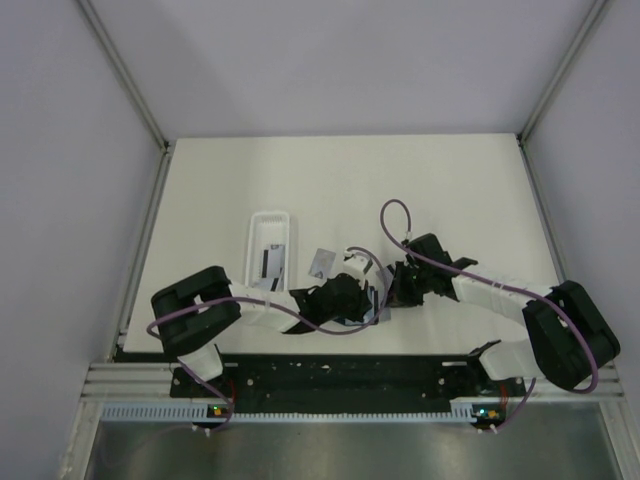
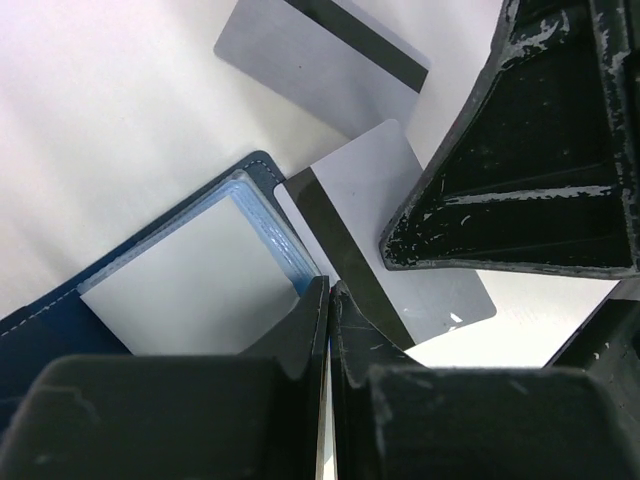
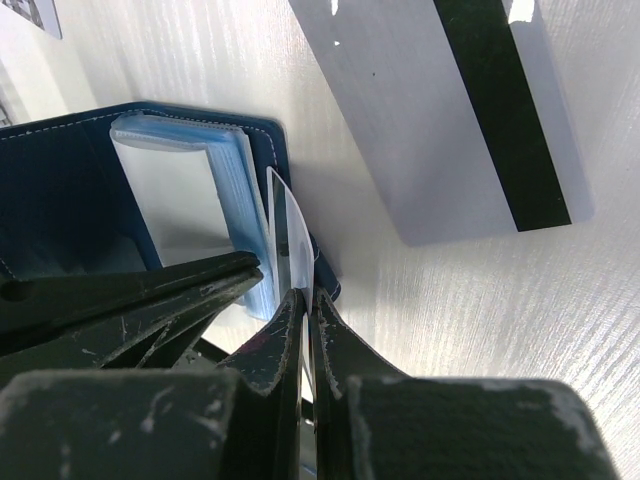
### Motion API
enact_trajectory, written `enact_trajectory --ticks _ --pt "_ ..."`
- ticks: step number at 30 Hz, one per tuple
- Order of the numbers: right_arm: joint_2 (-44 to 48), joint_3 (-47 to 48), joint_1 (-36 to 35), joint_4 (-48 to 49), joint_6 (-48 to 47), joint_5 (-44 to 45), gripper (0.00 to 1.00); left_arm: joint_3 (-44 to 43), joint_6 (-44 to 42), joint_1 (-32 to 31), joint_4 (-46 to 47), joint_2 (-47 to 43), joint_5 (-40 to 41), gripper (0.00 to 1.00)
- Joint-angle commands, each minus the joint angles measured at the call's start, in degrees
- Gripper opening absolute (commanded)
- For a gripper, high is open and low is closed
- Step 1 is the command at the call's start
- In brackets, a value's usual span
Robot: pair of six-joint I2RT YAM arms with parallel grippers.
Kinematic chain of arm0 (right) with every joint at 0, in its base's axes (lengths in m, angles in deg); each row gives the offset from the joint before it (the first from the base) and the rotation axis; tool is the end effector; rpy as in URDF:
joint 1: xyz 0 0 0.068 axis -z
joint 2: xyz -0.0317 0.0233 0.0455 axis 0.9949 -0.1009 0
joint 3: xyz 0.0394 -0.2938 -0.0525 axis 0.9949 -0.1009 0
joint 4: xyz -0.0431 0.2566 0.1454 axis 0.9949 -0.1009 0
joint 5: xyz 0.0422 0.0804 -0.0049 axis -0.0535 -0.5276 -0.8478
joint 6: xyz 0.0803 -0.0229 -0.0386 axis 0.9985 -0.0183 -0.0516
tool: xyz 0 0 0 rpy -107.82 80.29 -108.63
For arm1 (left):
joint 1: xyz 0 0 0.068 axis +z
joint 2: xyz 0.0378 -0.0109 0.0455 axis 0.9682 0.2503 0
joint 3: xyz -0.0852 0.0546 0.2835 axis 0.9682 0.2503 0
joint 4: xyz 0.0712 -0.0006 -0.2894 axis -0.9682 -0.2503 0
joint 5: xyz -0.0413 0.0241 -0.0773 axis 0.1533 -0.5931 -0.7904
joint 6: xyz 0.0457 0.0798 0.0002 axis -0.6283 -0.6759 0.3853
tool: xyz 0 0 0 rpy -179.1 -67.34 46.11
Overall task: Put the credit cards into the card holder
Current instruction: Turn over the card slot in the card holder.
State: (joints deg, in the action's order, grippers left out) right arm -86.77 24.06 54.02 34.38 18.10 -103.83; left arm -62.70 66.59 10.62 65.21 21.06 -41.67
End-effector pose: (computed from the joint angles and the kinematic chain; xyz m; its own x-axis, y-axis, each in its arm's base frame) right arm 0.2203 0.1598 0.1100 -0.9715 0.1471 -0.1861 0.0234 0.8402 0.5418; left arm 0.1757 -0.3433 0.1107 -0.6828 0.1186 -0.7209 0.5431 0.7424 -0.3923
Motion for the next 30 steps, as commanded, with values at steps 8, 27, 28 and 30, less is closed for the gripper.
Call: enact_trajectory --ticks 8,27,28,30 --pt "-1.3 -2.3 -0.1 -3.7 -1.1 5.8 0.0 5.0 1.5 1.3 1.8 -2.2 2.1 0.0" --pt "0.6 -2.3 -0.2 -4.2 -0.6 6.4 0.0 7.1 1.9 1.8 -5.6 -3.1 1.8 0.0" --pt "0.9 -2.3 -0.1 -4.3 -0.6 6.6 0.0 6.8 2.0 1.8 -7.0 -2.9 1.8 0.0" --pt "1.3 -2.2 -0.2 -4.7 -0.5 6.9 0.0 6.2 2.1 1.7 -9.3 -2.9 1.7 0.0"
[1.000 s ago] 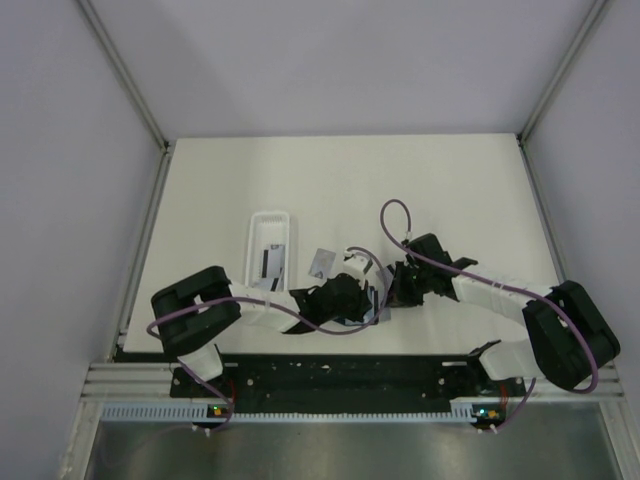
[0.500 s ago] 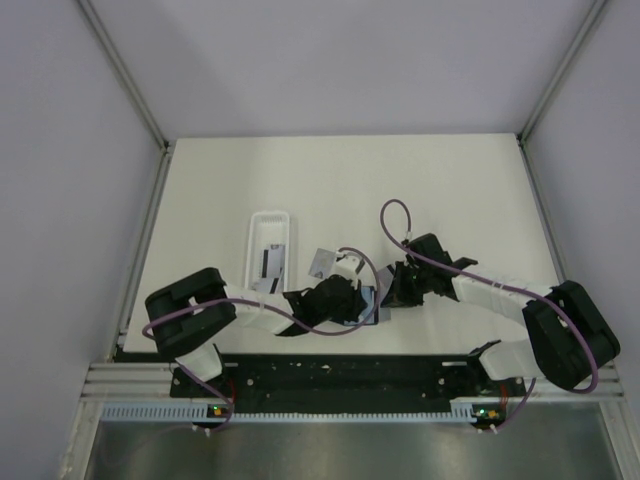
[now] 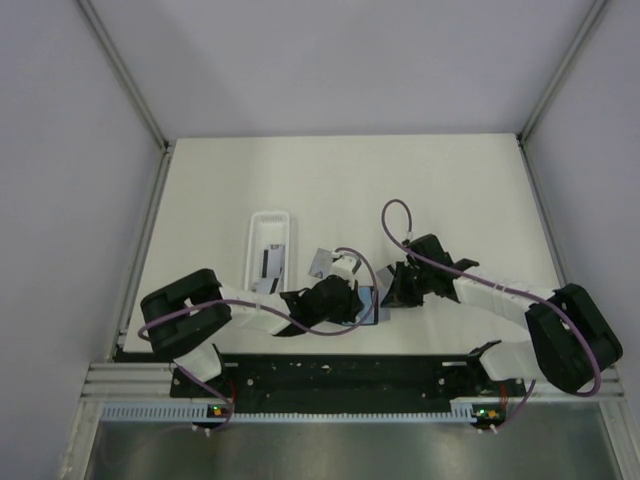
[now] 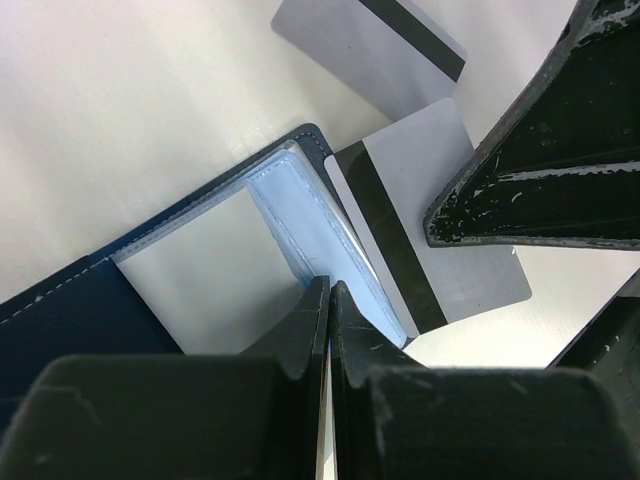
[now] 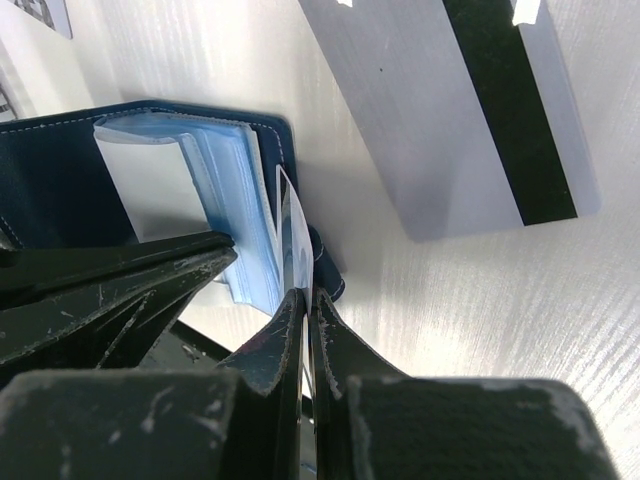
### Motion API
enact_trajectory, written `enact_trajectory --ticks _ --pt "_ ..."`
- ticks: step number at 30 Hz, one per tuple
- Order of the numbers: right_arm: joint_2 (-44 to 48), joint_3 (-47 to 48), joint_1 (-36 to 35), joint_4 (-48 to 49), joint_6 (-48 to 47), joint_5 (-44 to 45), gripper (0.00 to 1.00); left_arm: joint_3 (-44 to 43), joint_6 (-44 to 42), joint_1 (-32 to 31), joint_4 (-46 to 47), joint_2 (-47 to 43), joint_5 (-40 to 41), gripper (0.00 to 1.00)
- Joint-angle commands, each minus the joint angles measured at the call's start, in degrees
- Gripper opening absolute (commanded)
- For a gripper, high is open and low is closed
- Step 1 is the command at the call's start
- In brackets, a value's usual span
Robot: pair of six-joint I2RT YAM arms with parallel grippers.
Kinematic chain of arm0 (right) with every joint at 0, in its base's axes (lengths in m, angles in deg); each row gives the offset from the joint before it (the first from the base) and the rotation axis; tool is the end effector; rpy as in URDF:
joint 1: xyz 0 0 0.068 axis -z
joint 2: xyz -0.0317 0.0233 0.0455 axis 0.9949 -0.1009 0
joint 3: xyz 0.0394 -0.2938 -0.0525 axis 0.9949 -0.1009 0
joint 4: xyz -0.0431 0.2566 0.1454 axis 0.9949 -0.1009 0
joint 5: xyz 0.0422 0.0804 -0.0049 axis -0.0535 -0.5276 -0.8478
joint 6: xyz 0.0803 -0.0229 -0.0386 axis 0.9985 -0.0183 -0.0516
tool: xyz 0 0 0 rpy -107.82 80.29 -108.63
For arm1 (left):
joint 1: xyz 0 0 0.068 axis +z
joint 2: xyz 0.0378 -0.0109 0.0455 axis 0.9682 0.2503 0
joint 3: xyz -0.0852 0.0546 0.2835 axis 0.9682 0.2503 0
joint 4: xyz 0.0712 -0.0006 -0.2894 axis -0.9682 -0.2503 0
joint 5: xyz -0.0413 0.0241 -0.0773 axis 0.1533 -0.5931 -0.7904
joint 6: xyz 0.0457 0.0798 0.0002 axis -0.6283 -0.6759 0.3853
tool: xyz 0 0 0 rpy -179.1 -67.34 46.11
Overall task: Put the credit cards into the card holder
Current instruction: Turn over the card slot in the card holder.
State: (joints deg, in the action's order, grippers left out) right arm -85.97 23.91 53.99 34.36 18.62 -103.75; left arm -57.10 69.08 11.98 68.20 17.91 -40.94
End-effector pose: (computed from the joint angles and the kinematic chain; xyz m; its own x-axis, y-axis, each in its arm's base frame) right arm 0.2196 0.1595 0.1126 -0.9693 0.1557 -0.1903 0.0269 0.8364 0.5475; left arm 0.1739 -0.3169 0.1047 -0.7007 0.0584 -0.7111 0.4917 0.7618 -0.4219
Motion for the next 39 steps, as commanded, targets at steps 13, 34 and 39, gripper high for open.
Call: enact_trajectory --ticks 13,34,39 --pt "0.1 -1.1 -0.1 -6.1 -2.3 5.8 0.0 0.6 -1.3 0.4 -17.6 -0.8 0.4 0.0" --pt "5.9 1.7 -0.1 -9.0 -3.6 3.1 0.0 5.3 -0.3 0.5 -16.6 -2.5 -0.9 0.0" --pt "7.9 1.7 -0.1 -9.1 -3.7 3.1 0.0 6.6 0.4 0.4 -16.0 -3.8 -0.9 0.0"
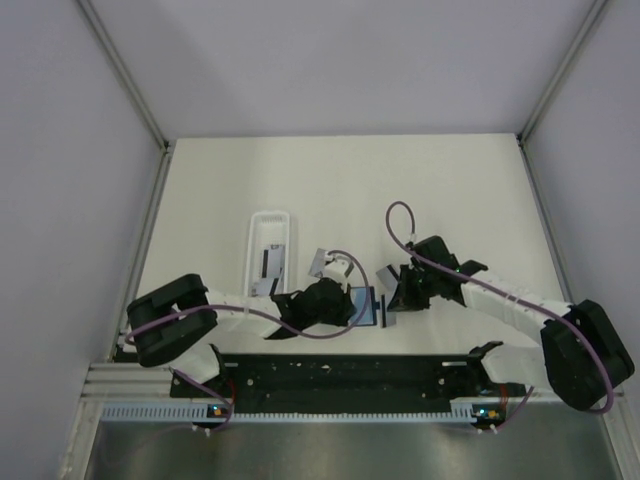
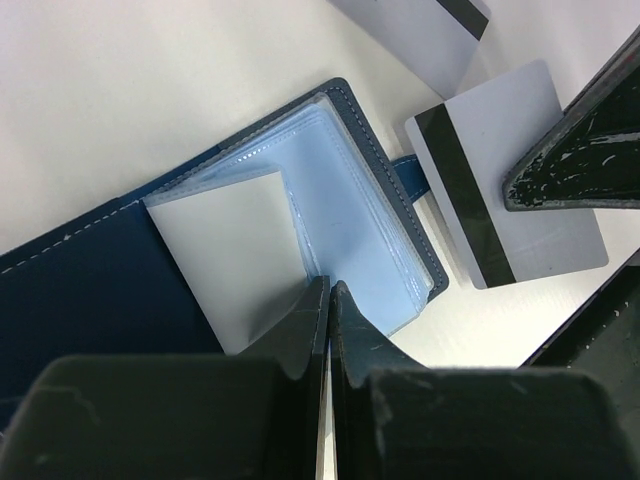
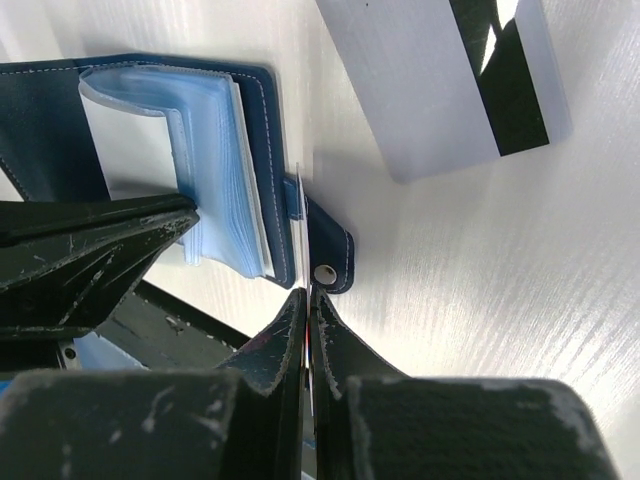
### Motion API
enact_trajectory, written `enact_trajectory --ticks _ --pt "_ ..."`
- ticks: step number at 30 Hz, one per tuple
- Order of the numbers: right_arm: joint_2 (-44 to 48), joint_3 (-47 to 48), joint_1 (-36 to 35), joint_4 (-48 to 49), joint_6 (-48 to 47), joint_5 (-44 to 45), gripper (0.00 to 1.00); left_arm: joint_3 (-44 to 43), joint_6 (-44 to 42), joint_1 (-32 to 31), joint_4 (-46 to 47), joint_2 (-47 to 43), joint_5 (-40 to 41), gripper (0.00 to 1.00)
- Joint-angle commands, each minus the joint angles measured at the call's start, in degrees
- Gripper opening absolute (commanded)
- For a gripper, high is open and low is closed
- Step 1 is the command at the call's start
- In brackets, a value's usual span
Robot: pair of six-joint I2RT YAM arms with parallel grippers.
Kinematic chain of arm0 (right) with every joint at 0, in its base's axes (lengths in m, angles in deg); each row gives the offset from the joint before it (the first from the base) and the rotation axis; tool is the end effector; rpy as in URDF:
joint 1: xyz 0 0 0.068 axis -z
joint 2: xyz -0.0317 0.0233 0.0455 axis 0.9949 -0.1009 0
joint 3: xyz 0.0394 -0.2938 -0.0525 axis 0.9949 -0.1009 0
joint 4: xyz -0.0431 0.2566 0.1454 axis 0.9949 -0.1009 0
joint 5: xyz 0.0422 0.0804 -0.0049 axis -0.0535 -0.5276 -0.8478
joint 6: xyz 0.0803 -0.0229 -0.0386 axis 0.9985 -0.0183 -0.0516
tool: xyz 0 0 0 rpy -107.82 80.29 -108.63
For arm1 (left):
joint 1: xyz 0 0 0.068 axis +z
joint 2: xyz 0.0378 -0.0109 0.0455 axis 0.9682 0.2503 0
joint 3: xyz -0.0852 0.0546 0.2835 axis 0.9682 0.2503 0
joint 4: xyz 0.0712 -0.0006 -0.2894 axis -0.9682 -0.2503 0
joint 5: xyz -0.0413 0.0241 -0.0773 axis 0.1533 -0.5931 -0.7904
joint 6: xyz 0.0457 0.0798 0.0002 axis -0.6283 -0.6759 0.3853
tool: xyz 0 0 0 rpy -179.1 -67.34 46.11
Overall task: Put the credit cards into the card holder
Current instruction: Turn over the card slot in the card holder.
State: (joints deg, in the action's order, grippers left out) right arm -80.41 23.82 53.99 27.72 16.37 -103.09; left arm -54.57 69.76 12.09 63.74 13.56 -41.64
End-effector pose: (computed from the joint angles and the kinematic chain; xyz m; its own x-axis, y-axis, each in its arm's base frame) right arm 0.2060 0.1505 0.1266 -0.9715 0.1244 -0.2017 0.0004 0.8519 0.5236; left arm 0.1648 -0.2994 0.1056 -0.7247 0.0815 -0.6842 0.4780 0.7746 -0.4141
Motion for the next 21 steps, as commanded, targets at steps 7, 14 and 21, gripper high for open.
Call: enact_trajectory --ticks 7,14,21 --pt "4.4 2.2 -0.1 -2.5 -1.1 2.3 0.0 5.8 0.3 0.3 -11.6 -1.1 0.5 0.0" --pt "7.1 2.8 -0.1 -1.6 -0.9 0.2 0.0 7.6 1.2 0.4 -10.7 -2.2 0.9 0.0" --pt "11.6 -2.1 -0.1 9.6 3.9 -4.2 0.0 8.2 1.7 0.4 -9.3 -2.3 0.3 0.0"
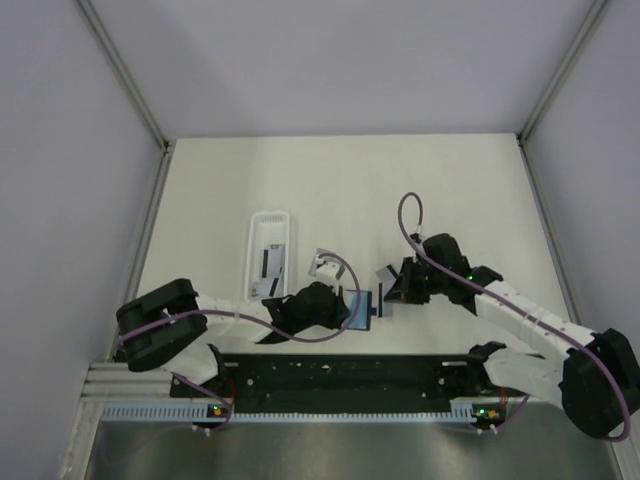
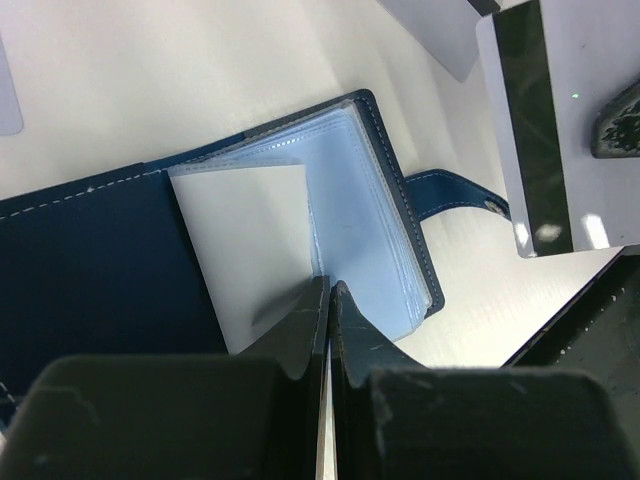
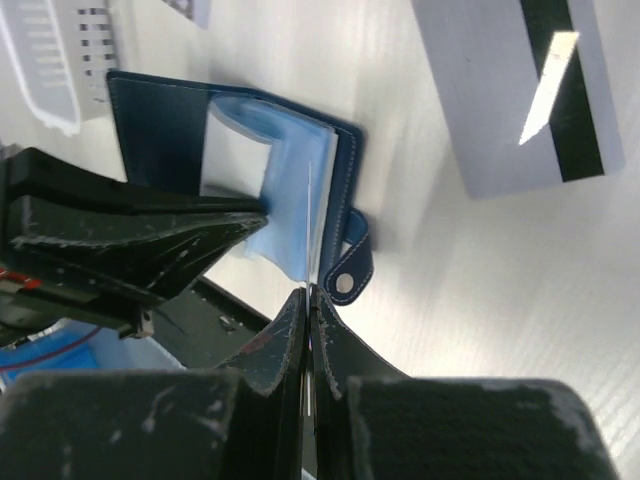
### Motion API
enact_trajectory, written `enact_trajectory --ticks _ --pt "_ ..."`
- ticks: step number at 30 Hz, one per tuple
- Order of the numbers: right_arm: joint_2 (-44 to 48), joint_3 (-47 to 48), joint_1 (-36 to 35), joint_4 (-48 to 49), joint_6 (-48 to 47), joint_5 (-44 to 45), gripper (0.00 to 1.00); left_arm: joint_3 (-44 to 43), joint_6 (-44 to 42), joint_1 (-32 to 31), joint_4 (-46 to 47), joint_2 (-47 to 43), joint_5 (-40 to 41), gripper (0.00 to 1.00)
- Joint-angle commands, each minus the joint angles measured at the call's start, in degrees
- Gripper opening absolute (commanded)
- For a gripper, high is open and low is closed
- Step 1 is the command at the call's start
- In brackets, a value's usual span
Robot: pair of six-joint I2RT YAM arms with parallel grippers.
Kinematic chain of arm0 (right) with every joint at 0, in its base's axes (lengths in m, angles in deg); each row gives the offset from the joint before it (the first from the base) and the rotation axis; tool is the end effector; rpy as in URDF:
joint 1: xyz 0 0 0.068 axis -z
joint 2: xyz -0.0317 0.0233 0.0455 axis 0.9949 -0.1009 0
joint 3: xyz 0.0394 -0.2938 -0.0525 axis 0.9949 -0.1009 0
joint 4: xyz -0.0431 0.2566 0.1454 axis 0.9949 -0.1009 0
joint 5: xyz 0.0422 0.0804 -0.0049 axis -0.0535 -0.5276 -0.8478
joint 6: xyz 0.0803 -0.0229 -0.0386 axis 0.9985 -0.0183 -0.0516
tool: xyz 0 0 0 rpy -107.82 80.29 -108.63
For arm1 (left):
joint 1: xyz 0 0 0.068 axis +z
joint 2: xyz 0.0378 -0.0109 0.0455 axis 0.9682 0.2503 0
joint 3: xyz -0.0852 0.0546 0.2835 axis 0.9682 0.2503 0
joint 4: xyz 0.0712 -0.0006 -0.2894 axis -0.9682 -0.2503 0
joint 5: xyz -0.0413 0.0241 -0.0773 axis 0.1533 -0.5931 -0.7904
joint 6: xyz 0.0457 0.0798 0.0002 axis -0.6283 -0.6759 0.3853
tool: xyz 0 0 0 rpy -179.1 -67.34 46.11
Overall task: Put the credit cards into the card holder
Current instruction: Turn over the card slot in the card holder.
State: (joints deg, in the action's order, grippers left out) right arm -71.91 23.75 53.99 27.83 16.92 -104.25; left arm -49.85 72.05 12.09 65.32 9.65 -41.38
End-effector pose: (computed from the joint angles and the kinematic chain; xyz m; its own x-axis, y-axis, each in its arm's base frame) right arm 0.2010 0.1494 0.1612 -0.9431 0.1442 -0.2996 -0.0671 0.8000 0.5962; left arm 0.1554 -0.2798 0.1034 -0.7377 0.0406 -0.6739 0.4496 0.7741 -0.4457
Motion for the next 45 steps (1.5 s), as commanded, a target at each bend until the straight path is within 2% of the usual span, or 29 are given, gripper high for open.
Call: enact_trajectory --ticks 1,10,17,20,24,32,45 --pt "3.6 -3.6 -0.1 12.2 4.9 -3.8 0.0 3.7 -0.5 0.4 -10.5 1.5 -0.1 0.0" --pt "9.5 -12.9 -0.3 26.6 12.2 1.4 0.0 7.0 1.2 0.4 -4.5 0.4 -0.4 0.0" --pt "18.9 -15.0 -1.8 24.9 13.7 9.5 0.0 9.4 2.0 0.4 -0.6 -0.4 -0.7 0.0" --pt "20.3 -14.4 -5.4 23.1 14.2 15.2 0.0 9.8 2.2 0.3 0.5 -0.5 -0.6 0.0" --pt "18.6 -13.3 -12.2 22.4 15.5 24.4 0.0 10.1 2.4 0.4 1.5 -0.1 -0.8 0.0" --pt "13.1 -13.5 -21.6 25.0 20.9 35.7 0.0 10.8 2.2 0.5 3.5 0.2 -1.5 0.0" --pt "6.7 -14.4 -23.3 31.0 22.7 35.0 0.0 11.7 2.1 1.3 5.2 0.4 -2.5 0.0"
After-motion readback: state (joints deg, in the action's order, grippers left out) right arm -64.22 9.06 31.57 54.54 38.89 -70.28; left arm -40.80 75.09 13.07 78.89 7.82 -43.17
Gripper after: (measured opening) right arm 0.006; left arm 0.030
